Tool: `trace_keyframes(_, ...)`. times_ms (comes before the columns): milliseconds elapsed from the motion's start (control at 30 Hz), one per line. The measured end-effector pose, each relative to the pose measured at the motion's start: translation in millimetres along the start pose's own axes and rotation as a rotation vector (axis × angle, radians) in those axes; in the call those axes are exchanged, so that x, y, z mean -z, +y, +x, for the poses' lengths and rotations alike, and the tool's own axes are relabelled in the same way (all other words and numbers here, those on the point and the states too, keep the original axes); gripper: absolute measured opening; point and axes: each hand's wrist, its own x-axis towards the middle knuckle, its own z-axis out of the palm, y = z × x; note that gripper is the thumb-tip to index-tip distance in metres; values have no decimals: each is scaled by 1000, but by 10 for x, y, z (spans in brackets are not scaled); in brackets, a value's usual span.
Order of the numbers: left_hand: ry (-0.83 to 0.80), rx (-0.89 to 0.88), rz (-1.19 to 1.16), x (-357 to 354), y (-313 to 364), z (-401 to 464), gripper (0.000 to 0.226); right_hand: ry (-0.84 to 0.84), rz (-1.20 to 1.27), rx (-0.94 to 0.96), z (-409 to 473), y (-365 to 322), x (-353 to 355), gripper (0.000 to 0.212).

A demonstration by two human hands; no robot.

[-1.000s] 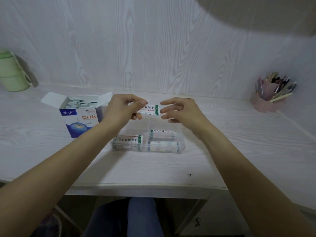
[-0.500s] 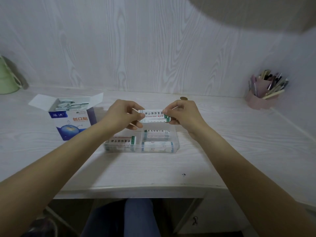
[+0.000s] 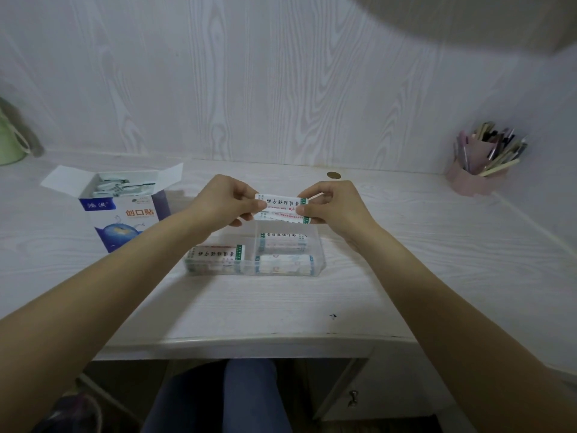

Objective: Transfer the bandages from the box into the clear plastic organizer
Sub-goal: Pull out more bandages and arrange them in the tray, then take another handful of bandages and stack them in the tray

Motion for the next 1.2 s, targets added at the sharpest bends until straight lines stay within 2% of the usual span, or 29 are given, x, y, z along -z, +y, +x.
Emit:
trace_keyframes(233,57,-17,-40,58,10,-73,16,20,52,-51,-1,12,-3,18)
trace_keyframes(367,238,-64,-81,167,-22,-110,15,23,9,-68,6,44,44,18)
trace_keyframes(500,385,-71,-147,204,-46,-102,16,-27,-228,-63,16,97,-1,17)
trace_keyframes(767,319,-86,-132,115,-45,-56,17,-110,-687,107,27,22,-244,13)
trace_keyframes(1000,243,-81,-129,101,-45,-84,15,-123,-952,138,52,50,-335,19)
trace_keyframes(1067,231,-79,-131,107,-42,-93,14,-100,-863,114,49,47,-284,15)
trace_keyframes(1100,226,-79,-126,110,-40,-95,14,-43,-736,82,47,25,-245,15)
trace_keyframes(1167,213,-80,-101,107,-37,-101,15,76,-342,-73,16,-62,-138,24)
trace_keyframes(1200,202,-87,-85,94,-33,-103,15,66,-156,-187,-7,-114,-83,31)
